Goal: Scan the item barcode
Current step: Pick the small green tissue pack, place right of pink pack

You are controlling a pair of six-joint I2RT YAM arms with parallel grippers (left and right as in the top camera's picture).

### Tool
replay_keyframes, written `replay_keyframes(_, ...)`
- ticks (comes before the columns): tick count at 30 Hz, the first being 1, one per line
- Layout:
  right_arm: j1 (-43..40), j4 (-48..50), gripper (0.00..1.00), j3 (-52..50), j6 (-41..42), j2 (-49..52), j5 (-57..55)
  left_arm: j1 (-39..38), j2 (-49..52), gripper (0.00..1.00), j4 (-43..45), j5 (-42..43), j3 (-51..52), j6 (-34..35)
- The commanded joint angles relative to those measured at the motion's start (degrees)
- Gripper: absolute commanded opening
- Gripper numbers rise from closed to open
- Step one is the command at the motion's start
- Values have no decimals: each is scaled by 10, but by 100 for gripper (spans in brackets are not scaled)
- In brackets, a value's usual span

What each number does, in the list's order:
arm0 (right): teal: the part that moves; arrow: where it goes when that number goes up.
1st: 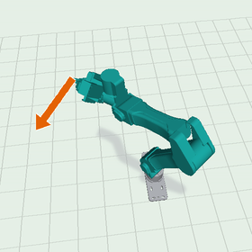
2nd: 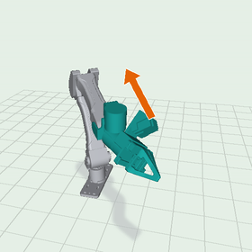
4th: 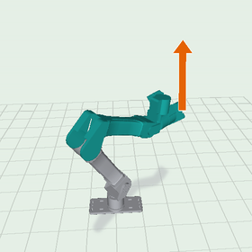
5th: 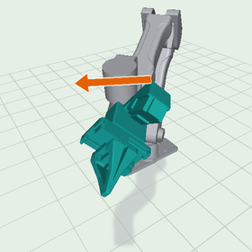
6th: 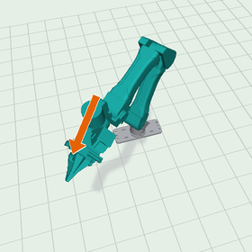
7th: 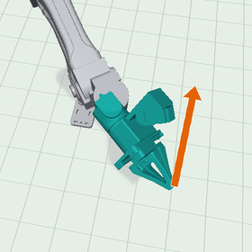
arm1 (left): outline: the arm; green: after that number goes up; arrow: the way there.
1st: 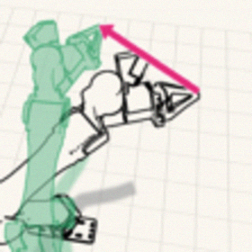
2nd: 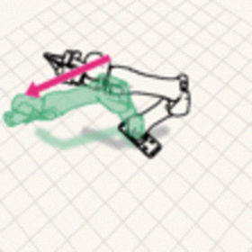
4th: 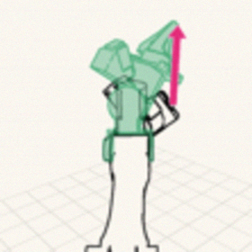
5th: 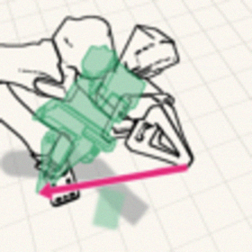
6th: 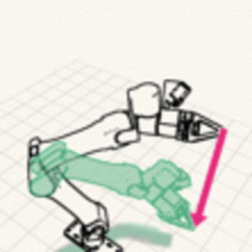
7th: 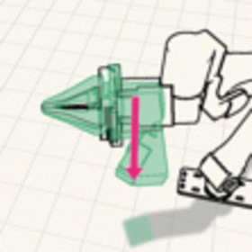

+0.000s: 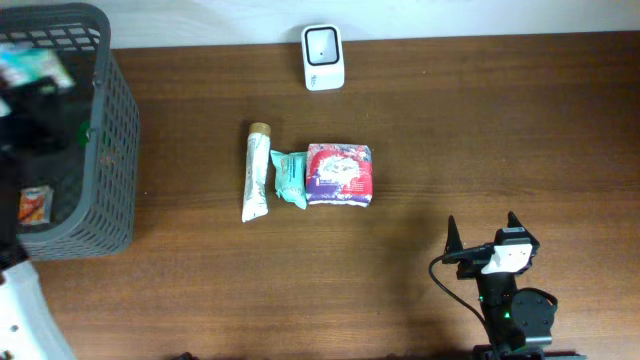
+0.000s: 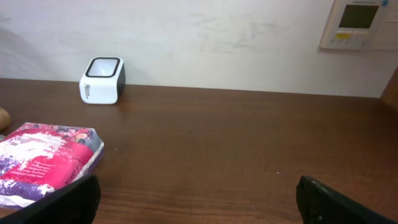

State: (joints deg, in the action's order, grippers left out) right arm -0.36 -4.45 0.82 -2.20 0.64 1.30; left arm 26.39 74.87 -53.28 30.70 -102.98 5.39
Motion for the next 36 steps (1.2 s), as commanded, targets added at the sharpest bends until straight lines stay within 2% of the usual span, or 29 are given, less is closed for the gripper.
replay_keyframes(1,3,-1,99,-5,-4,-3,-5,-120,23,0,-19,45,13,-143)
replay_keyframes(3,3,-1,99,-5,-4,-3,-5,-206,56,0,-20,44,27,-193)
replay_keyframes(5,3,-1,99,-5,-4,-3,-5,-253,89,0,-21,19,27,-222)
replay_keyframes(7,3,-1,99,-5,-4,-3,-5,-299,135,0,-21,-41,27,-261)
replay_keyframes(10,3,-1,99,-5,-4,-3,-5,-340,185,0,-16,-66,27,-280)
replay_keyframes(12,3,-1,99,-5,-4,-3,-5,-367,216,0,3,-59,27,-265)
replay_keyframes(14,3,-1,99,-5,-4,-3,-5,-409,247,0,49,-59,27,-205)
replay_keyframes(21,3,-1,99,-5,-4,-3,-5,-546,339,0,187,-59,27,-185)
replay_keyframes(30,3,-1,99,-5,-4,-3,-5,-661,471,0,204,-66,27,-185)
replay_keyframes(36,3,-1,99,-5,-4,-3,-5,-667,520,1,217,-119,27,-185)
